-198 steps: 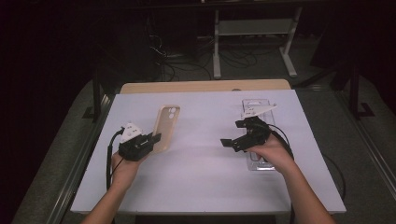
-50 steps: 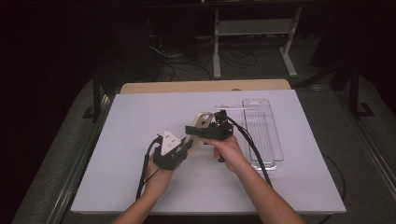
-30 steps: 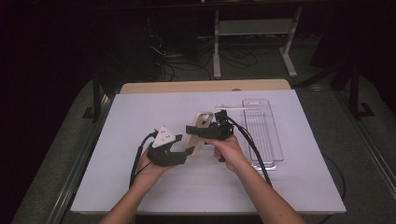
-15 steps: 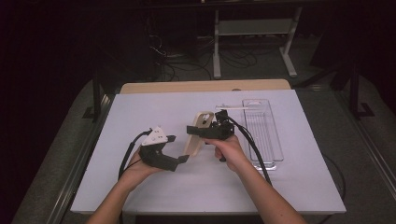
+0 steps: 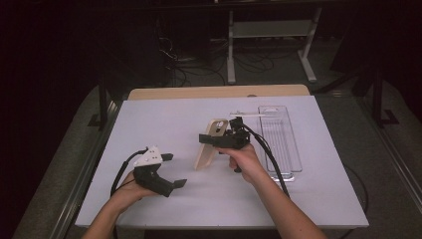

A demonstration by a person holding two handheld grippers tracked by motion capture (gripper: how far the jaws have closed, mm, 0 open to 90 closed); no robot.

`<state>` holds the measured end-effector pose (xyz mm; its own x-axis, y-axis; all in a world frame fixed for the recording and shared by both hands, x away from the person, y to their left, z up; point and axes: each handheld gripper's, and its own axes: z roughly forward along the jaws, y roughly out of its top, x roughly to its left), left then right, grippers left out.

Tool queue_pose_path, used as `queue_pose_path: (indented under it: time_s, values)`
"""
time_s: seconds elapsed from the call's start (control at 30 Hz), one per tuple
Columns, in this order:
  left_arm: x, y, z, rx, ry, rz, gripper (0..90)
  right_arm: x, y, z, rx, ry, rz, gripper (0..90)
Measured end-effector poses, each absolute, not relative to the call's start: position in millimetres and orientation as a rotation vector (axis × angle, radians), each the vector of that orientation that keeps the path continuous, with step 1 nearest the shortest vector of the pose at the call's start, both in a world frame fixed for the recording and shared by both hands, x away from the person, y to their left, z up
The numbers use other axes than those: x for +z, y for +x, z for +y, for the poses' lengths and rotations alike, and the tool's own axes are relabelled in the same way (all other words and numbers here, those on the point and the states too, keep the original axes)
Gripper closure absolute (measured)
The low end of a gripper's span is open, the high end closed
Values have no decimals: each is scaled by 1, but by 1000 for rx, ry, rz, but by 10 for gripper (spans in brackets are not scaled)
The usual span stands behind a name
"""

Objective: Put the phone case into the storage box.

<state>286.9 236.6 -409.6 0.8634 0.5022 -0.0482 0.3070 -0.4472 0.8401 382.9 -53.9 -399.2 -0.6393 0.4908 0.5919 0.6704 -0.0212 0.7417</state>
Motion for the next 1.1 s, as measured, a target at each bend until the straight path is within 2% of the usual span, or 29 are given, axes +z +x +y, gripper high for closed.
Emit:
queue_pose_path:
  time_s: [0.17,0.5,1.1]
  values:
    - [-419,278,247,292,2068,616,0,-399,383,-55,-1740,-1252,-2085,95]
    - [-433,268,257,276,2094,623,0,-397,383,-56,-1742,-1254,-2100,96]
    - [-431,270,256,276,2100,642,0,-384,385,-68,-1774,-1268,-2101,97]
